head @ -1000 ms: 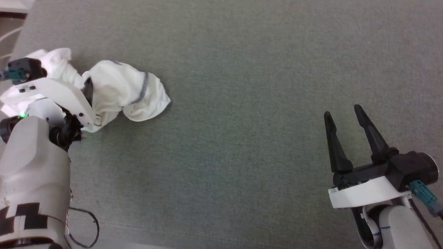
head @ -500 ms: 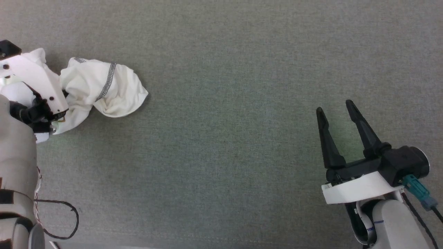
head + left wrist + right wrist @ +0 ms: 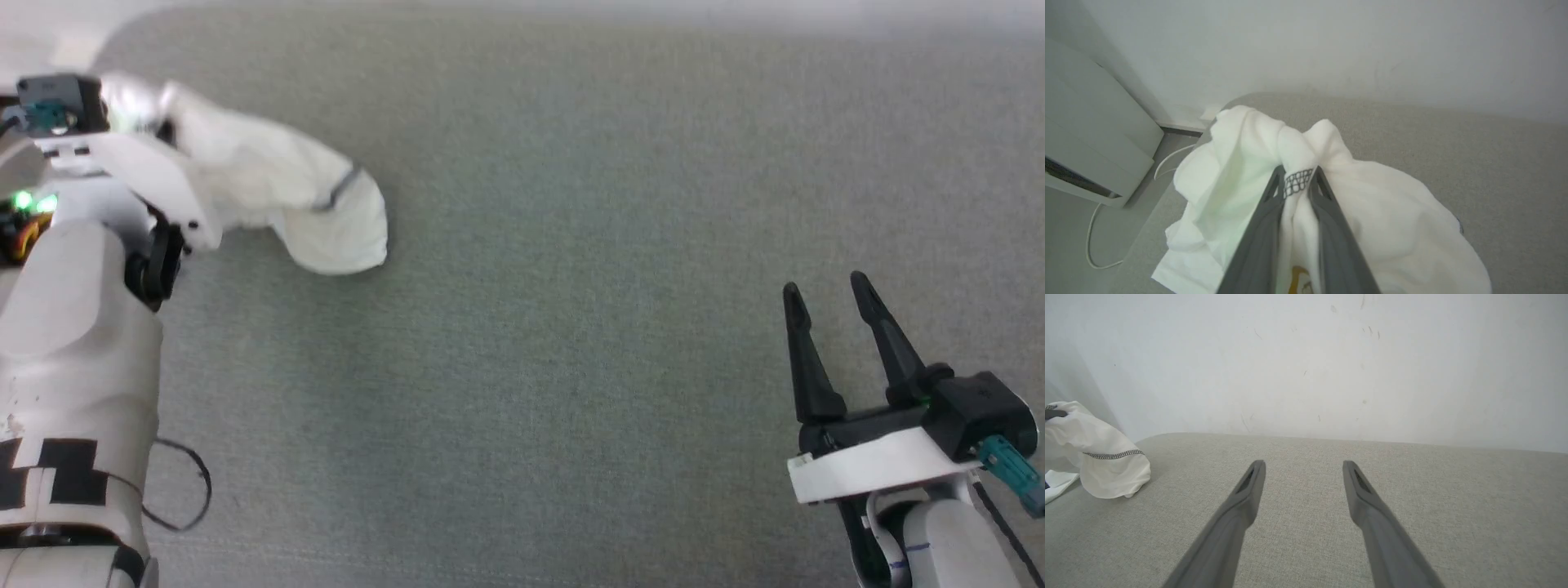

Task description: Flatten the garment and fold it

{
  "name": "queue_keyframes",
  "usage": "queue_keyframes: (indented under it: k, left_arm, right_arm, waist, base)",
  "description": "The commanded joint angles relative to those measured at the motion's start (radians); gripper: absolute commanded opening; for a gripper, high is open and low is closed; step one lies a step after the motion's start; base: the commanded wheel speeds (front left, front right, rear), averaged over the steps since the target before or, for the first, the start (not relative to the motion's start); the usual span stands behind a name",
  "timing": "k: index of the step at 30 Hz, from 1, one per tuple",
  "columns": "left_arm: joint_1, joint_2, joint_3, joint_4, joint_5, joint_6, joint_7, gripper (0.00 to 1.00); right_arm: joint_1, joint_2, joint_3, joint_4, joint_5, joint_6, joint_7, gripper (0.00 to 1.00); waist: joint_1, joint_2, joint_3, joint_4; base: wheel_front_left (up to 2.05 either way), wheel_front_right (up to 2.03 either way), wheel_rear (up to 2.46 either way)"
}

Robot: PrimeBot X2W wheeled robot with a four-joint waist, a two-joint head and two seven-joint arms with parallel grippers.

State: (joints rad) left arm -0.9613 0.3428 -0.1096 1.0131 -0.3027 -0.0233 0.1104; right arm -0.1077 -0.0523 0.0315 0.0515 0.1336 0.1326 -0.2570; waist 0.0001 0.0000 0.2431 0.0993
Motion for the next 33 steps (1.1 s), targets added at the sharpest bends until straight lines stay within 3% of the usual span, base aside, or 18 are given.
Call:
queue_keyframes:
  k: [1, 5, 10, 21, 28, 33]
  left_arm:
    - [-0.017, -0.009, -0.01, -0.039, 0.016, 0.009, -0.093, 0.0]
    - [-0.017, -0.028, -0.021, -0.091, 0.029, 0.01, -0.258, 0.0]
    - [-0.009, -0.082, -0.039, -0.157, 0.033, 0.008, -0.351, 0.0]
    - [0.108, -0.262, -0.126, -0.348, 0.019, -0.032, -0.372, 0.0]
    - [0.224, -0.291, -0.219, -0.352, -0.038, -0.054, -0.372, 0.0]
    - [0.383, -0.292, -0.359, -0.327, -0.133, -0.046, -0.372, 0.0]
  right_arm:
    - [0.016, 0.002, -0.011, 0.003, 0.007, -0.002, -0.005, 1.0]
    - [0.037, 0.002, -0.03, 0.001, 0.015, -0.002, -0.005, 1.0]
    - [0.065, 0.002, -0.05, -0.005, 0.026, -0.002, -0.005, 1.0]
    - [0.082, 0.002, -0.065, -0.017, 0.035, -0.002, -0.005, 1.0]
    - [0.085, 0.002, -0.061, -0.023, 0.054, -0.002, -0.005, 1.0]
    - [0.085, 0.002, -0.047, -0.02, 0.071, -0.002, -0.005, 1.0]
  waist:
    - [-0.0001, 0.0, -0.09, 0.03]
    - [-0.0001, 0.0, -0.132, 0.011]
    - [-0.0001, 0.0, -0.166, -0.034]
    - [-0.0001, 0.0, -0.169, -0.206]
    - [-0.0001, 0.0, -0.148, -0.288]
    - [-0.0001, 0.0, -0.126, -0.321]
  base:
    - [0.0, 0.0, 0.0]
    - [0.0, 0.0, 0.0]
    - [0.0, 0.0, 0.0]
    - [0.0, 0.0, 0.0]
    - [0.0, 0.0, 0.0]
    - [0.0, 0.0, 0.0]
